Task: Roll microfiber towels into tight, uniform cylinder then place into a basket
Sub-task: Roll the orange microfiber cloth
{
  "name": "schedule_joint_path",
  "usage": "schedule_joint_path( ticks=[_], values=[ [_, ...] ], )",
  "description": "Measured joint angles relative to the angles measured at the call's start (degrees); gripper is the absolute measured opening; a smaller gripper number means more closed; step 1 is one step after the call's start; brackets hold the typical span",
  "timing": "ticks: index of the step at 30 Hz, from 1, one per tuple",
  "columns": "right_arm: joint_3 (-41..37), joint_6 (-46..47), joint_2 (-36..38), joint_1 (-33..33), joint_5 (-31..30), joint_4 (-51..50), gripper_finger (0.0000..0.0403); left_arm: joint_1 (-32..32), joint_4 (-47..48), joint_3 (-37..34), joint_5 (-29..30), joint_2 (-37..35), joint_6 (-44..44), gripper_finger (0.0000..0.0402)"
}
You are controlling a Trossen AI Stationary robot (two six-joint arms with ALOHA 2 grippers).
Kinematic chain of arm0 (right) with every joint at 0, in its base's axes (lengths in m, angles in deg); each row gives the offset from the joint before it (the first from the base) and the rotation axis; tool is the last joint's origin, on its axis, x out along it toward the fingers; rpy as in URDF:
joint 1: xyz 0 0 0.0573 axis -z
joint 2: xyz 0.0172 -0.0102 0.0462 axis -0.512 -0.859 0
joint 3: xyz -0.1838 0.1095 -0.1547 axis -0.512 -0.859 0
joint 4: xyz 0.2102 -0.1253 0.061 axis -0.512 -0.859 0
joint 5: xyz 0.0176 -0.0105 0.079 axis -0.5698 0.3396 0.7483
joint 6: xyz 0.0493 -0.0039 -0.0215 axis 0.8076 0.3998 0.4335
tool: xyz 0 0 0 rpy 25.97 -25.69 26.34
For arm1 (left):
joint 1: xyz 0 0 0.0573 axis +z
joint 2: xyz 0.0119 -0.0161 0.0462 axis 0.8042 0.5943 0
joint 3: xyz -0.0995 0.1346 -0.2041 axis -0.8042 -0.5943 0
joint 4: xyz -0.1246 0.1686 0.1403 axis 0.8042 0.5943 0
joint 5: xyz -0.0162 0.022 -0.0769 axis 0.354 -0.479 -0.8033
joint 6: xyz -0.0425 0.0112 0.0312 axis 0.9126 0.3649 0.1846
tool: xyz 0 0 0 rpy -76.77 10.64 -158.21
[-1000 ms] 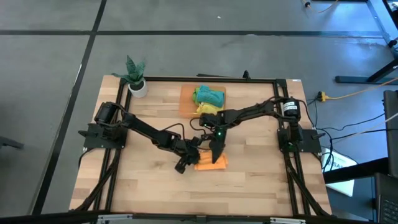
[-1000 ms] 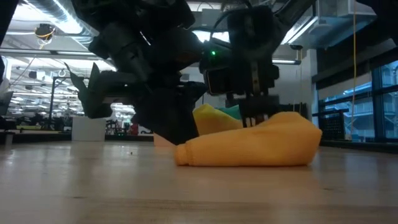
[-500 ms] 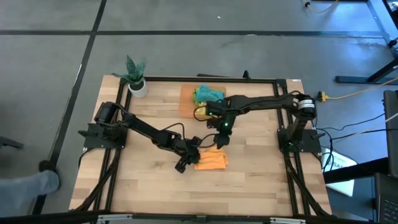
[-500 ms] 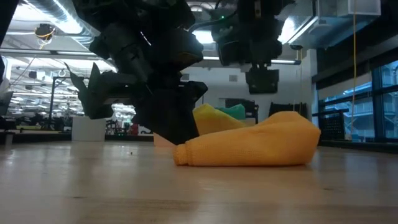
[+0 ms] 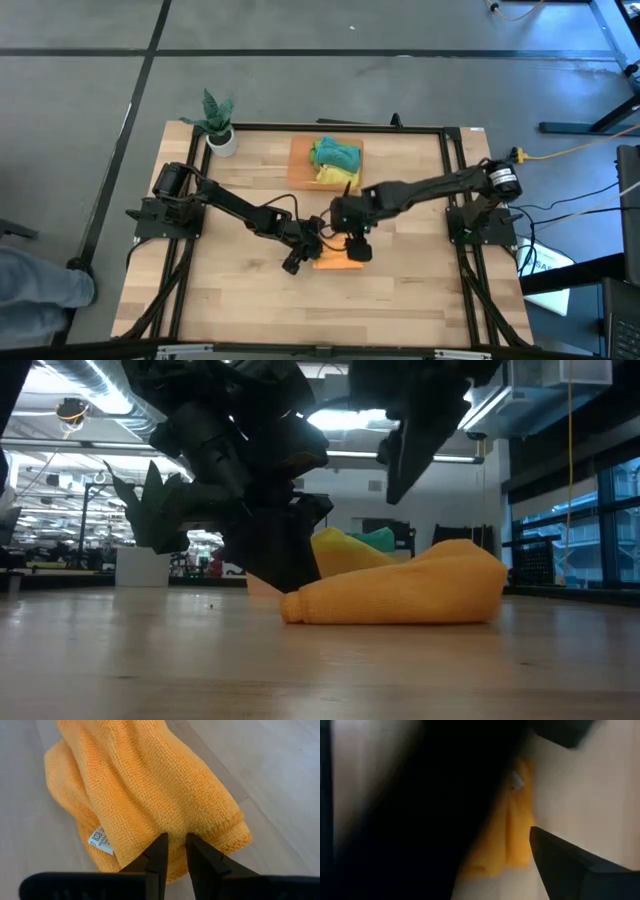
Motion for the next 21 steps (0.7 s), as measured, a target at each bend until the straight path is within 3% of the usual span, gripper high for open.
schedule_joint_path(
  ticks=[6,18,21],
  values=[
    [-1.9,-4.3,0.0,-2.4,-0.5,6.5,0.0234,0.0,0.0,0.0,0.0,0.0,0.0,0.006],
    [-2.0,-3.7,-0.6,-2.4,-0.1,9.0,0.0234,0.0,-0.1,0.0,0.0,0.0,0.1,0.006],
    [-2.0,-1.9,-1.4,-2.3,-2.6,9.1,0.0234,0.0,-0.1,0.0,0.0,0.0,0.0,0.006]
  ],
)
